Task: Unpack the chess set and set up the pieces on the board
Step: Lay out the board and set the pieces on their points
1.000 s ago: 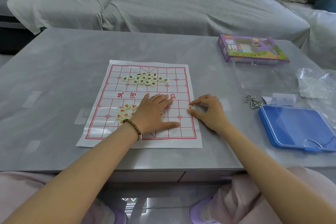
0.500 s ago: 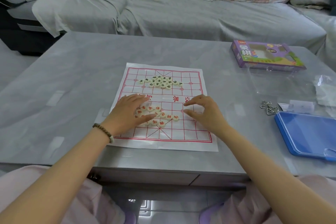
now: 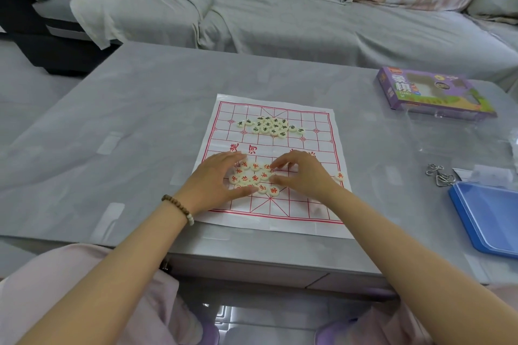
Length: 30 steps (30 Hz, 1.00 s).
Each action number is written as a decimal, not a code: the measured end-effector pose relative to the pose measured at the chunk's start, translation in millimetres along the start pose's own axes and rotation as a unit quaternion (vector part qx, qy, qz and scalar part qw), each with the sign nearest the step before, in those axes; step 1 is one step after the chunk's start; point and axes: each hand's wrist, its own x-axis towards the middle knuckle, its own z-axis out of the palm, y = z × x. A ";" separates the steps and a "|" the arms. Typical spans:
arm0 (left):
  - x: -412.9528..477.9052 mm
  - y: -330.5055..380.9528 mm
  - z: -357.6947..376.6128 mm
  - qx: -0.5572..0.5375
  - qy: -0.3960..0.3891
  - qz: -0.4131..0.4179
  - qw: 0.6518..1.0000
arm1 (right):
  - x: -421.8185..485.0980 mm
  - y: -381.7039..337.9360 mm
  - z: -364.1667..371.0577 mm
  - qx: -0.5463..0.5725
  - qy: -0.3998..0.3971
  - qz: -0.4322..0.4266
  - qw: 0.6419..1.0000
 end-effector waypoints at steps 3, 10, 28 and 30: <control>-0.6 0.6 -0.3 -0.007 0.003 -0.004 1.000 | 1.4 -0.2 3.5 -0.009 0.002 -0.003 1.000; 1.4 3.0 1.7 -0.026 0.013 -0.008 1.000 | 8.3 -9.2 10.8 -0.067 0.008 -0.015 0.998; 38.5 65.4 25.4 0.047 0.032 0.069 0.996 | -11.9 57.4 -52.8 -0.111 0.027 0.031 0.993; 40.8 69.1 27.7 0.051 0.043 0.070 0.995 | -12.4 56.7 -46.2 -0.121 0.050 0.019 0.991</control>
